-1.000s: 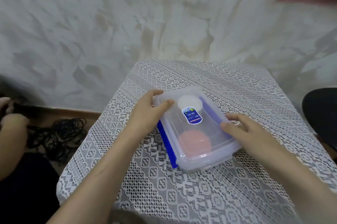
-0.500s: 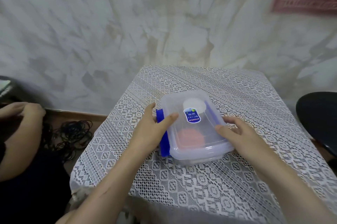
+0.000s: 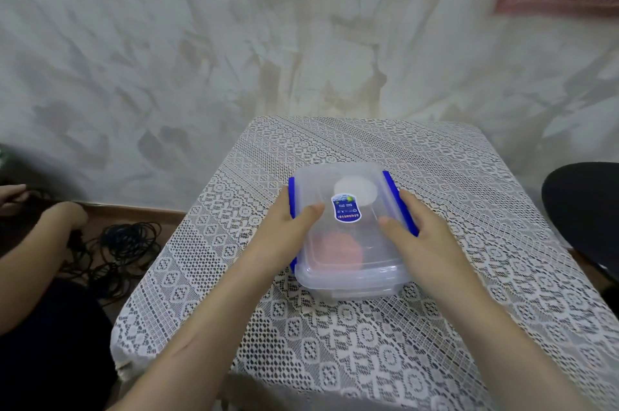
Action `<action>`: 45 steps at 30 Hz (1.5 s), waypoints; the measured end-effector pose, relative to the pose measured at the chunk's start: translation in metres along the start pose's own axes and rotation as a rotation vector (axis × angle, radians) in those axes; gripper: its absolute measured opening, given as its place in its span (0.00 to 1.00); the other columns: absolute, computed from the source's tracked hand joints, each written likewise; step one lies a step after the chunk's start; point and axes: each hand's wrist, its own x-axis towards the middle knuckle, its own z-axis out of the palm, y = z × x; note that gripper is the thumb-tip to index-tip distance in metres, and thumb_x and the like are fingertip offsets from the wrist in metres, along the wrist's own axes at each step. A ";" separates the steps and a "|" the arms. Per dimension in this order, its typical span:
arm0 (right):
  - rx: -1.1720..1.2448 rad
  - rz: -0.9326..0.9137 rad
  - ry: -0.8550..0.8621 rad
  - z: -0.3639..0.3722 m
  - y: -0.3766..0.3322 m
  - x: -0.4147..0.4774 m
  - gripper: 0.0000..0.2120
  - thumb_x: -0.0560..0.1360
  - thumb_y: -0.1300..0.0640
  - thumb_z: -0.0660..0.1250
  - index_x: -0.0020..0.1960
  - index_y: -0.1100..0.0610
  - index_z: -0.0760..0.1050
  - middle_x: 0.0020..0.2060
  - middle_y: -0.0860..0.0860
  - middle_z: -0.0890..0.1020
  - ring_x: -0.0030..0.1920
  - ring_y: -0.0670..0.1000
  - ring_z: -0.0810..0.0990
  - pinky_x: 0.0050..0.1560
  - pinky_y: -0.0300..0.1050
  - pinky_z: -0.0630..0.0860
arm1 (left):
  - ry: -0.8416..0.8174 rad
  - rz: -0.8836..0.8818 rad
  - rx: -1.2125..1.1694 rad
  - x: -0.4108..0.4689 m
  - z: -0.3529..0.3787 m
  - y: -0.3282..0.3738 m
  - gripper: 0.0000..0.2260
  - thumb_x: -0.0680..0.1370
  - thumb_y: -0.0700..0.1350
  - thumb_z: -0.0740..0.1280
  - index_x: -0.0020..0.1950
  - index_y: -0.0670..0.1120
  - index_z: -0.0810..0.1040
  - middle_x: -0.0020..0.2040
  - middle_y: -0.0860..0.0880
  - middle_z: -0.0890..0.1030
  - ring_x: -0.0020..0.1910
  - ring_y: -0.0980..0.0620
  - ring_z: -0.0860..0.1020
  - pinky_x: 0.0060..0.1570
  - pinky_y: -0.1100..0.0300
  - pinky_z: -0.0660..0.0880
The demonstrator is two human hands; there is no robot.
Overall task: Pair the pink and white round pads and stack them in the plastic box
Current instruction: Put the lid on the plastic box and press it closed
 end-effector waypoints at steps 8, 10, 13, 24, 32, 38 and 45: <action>-0.127 -0.035 0.049 0.007 0.003 0.002 0.18 0.84 0.53 0.62 0.71 0.37 0.69 0.44 0.28 0.74 0.46 0.31 0.75 0.48 0.38 0.72 | -0.059 -0.017 0.026 0.006 0.003 0.002 0.17 0.84 0.46 0.56 0.72 0.58 0.65 0.61 0.55 0.78 0.59 0.54 0.78 0.61 0.49 0.77; -0.119 -0.025 0.039 0.006 0.003 0.002 0.20 0.84 0.53 0.62 0.74 0.39 0.68 0.43 0.25 0.72 0.46 0.30 0.74 0.49 0.37 0.71 | -0.055 -0.017 0.030 0.006 0.004 0.002 0.16 0.84 0.46 0.57 0.71 0.58 0.66 0.61 0.55 0.78 0.58 0.53 0.79 0.60 0.49 0.77; -0.129 -0.023 0.006 0.005 0.001 0.002 0.20 0.83 0.51 0.62 0.74 0.39 0.68 0.48 0.26 0.74 0.50 0.33 0.76 0.56 0.45 0.75 | 0.008 -0.015 0.008 0.006 0.006 0.001 0.16 0.83 0.45 0.59 0.70 0.57 0.69 0.60 0.54 0.79 0.58 0.52 0.79 0.61 0.47 0.76; -0.190 0.074 -0.032 -0.013 0.007 -0.035 0.24 0.77 0.39 0.65 0.70 0.34 0.63 0.51 0.41 0.80 0.43 0.42 0.83 0.45 0.49 0.82 | 0.041 -0.031 -0.168 0.024 0.003 0.008 0.30 0.79 0.42 0.65 0.79 0.58 0.61 0.72 0.50 0.73 0.61 0.46 0.80 0.61 0.43 0.78; -0.122 0.048 0.201 -0.034 0.005 0.011 0.14 0.79 0.47 0.68 0.64 0.43 0.75 0.50 0.45 0.81 0.45 0.48 0.83 0.51 0.57 0.82 | 0.260 0.056 0.107 -0.001 -0.013 -0.006 0.14 0.79 0.51 0.67 0.65 0.53 0.72 0.51 0.54 0.77 0.46 0.56 0.79 0.39 0.59 0.72; -0.169 0.002 0.167 -0.023 0.006 -0.005 0.22 0.80 0.45 0.67 0.72 0.43 0.69 0.69 0.42 0.72 0.59 0.44 0.77 0.56 0.50 0.80 | 0.148 0.111 0.147 -0.002 -0.023 -0.010 0.16 0.81 0.49 0.63 0.69 0.58 0.71 0.62 0.59 0.75 0.58 0.58 0.77 0.49 0.59 0.73; -0.305 0.040 0.029 -0.010 0.008 -0.041 0.28 0.80 0.36 0.61 0.78 0.35 0.58 0.80 0.40 0.59 0.79 0.48 0.60 0.76 0.62 0.63 | 0.088 0.172 0.169 -0.008 -0.017 -0.010 0.18 0.81 0.51 0.65 0.71 0.63 0.72 0.67 0.61 0.71 0.59 0.67 0.71 0.55 0.68 0.68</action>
